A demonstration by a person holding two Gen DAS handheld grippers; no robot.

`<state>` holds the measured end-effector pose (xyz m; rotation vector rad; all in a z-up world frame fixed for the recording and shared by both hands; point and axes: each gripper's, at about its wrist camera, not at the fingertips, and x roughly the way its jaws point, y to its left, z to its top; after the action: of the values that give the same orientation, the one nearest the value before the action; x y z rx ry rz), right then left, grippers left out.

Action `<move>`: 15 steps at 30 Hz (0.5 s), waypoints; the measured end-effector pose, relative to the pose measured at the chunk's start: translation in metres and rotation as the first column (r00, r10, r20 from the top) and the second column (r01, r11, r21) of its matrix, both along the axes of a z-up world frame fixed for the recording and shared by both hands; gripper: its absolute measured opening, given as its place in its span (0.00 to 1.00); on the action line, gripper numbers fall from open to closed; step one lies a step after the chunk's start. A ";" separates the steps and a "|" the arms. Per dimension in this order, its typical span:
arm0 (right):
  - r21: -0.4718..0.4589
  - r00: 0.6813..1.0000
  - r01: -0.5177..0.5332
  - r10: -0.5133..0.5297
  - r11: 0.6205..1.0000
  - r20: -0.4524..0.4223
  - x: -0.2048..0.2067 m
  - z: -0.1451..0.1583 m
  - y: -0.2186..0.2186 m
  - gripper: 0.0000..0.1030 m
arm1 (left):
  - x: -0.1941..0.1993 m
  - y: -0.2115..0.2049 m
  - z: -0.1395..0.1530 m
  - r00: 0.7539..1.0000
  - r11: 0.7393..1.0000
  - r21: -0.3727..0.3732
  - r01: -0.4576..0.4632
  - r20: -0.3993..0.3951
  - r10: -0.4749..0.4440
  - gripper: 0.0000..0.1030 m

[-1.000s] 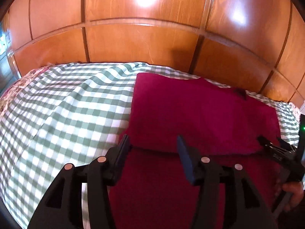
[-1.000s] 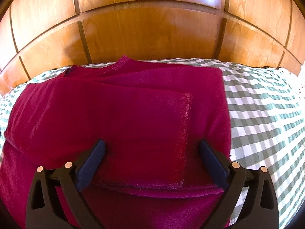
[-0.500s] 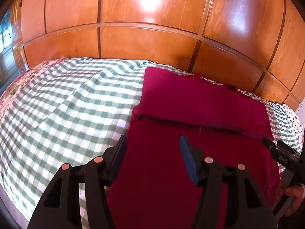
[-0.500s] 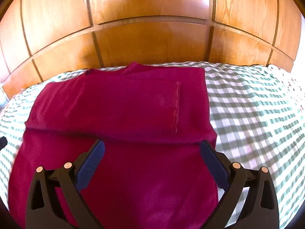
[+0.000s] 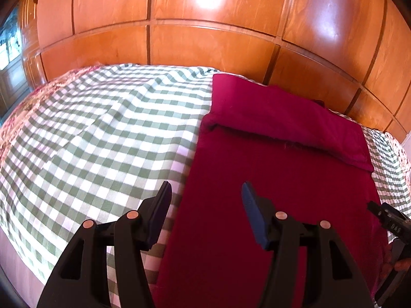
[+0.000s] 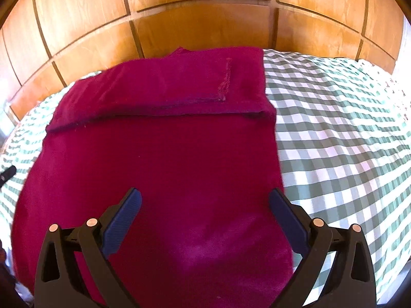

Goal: Fold small clothes

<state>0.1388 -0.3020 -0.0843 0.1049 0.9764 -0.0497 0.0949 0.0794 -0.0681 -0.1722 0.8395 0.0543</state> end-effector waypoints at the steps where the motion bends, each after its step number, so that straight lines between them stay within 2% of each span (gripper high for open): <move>1: 0.011 1.000 0.009 -0.010 1.000 0.009 0.000 0.003 -0.004 0.85 | 0.000 0.002 0.000 1.000 1.000 -0.006 -0.004 0.002 0.004 0.54; 3: 0.048 0.999 0.032 -0.033 0.998 0.023 0.007 0.010 -0.013 0.60 | 0.002 0.003 0.003 1.000 1.000 -0.014 -0.004 0.015 0.004 0.53; 5: 0.065 0.998 0.049 -0.051 0.997 0.040 0.019 0.016 -0.021 0.52 | 0.005 -0.001 0.007 0.999 1.000 -0.002 0.015 0.035 -0.015 0.53; 10: 0.078 0.992 0.087 -0.093 0.993 0.080 0.067 0.032 -0.038 0.48 | 0.020 -0.015 0.012 0.996 0.998 0.027 0.063 0.061 -0.065 0.53; 15: 0.107 0.993 0.095 -0.101 0.990 0.055 0.124 0.031 -0.047 0.47 | 0.048 -0.031 0.015 0.992 0.993 0.067 0.095 0.074 -0.100 0.53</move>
<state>0.2625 -0.3493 -0.0537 0.2490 0.9131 -0.0856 0.1433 0.0482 -0.0532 -0.0728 0.7673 -0.0171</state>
